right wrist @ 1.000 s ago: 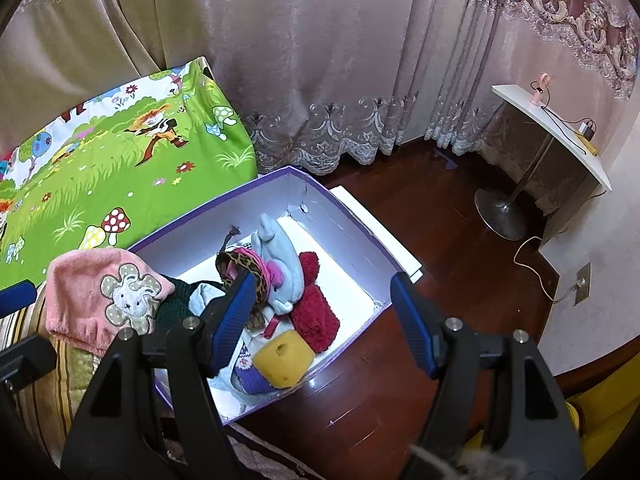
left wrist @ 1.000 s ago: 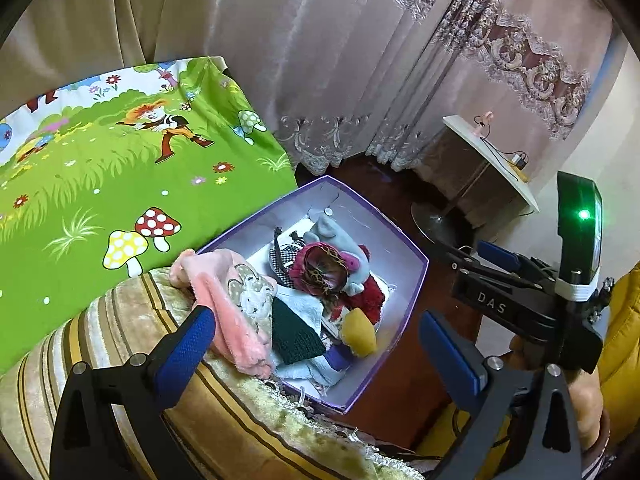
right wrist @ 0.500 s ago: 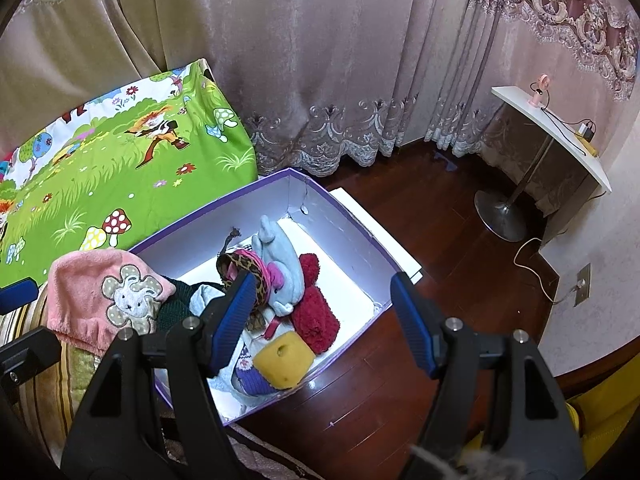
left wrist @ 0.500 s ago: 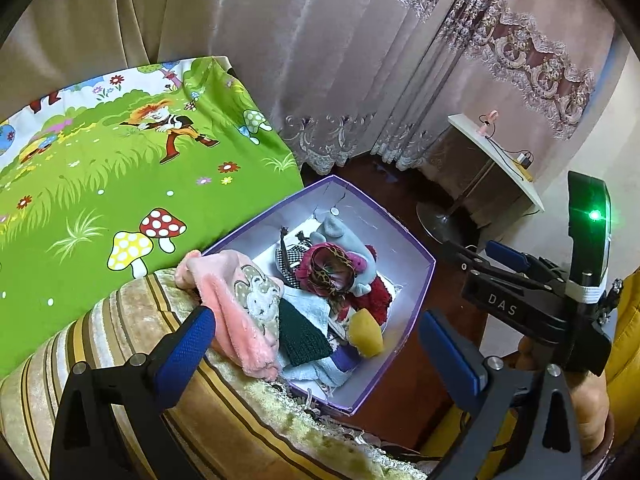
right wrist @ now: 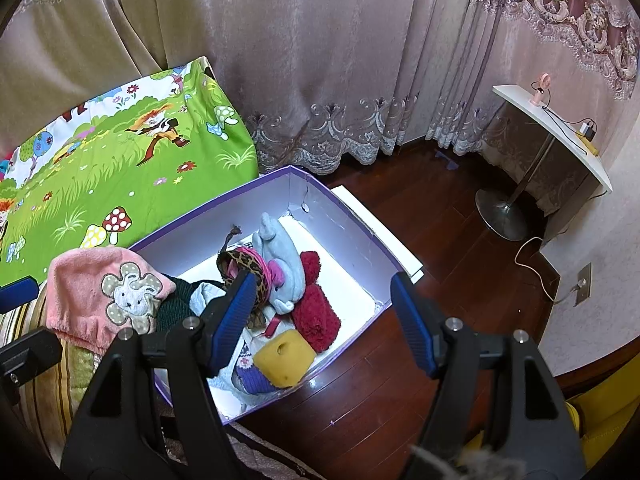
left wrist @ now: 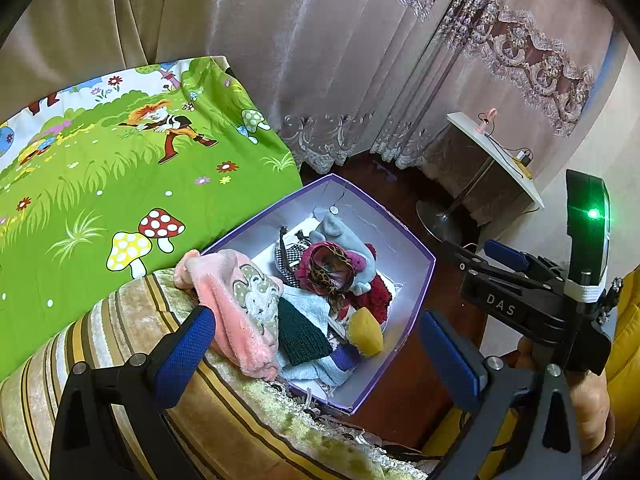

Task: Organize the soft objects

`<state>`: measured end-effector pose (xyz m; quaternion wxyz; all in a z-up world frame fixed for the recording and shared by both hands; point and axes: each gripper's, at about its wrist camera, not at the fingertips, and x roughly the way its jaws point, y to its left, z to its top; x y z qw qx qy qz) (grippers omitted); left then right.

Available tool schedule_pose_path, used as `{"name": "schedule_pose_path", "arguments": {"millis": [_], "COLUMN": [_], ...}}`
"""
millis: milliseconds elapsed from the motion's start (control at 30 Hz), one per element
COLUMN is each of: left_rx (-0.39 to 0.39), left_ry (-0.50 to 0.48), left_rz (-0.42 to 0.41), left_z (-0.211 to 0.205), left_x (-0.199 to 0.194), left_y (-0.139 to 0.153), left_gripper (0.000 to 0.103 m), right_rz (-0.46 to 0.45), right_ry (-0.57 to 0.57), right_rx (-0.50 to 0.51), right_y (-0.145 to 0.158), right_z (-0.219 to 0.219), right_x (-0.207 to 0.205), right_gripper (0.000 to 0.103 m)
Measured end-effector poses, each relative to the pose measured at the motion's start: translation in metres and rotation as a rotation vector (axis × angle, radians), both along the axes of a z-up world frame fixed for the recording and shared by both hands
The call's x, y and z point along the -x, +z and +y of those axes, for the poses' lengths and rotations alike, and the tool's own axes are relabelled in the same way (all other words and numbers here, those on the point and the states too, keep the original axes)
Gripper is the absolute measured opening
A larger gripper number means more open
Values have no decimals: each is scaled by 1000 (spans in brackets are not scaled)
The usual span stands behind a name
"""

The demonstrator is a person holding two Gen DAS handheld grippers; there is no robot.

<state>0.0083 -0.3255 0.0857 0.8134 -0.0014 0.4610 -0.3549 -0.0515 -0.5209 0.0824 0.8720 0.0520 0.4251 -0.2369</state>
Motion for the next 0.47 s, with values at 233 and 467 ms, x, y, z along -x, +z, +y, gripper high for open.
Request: {"name": "schedule_pose_path", "arguments": {"millis": [233,467], "left_rx": [-9,12], "left_ry": [-15,-27], "left_rz": [-4,-59], "left_z": [-3,-7], "left_x": [2,6], "left_y": [-1,2], "left_gripper": [103,103], "right_rz": [-1,2], "right_ry": [-6,-14], "right_rx": [-2,-9], "right_y": [-2,-4], "right_z": [-1,-4], "right_x": [2,3], "right_gripper": [73,73]}}
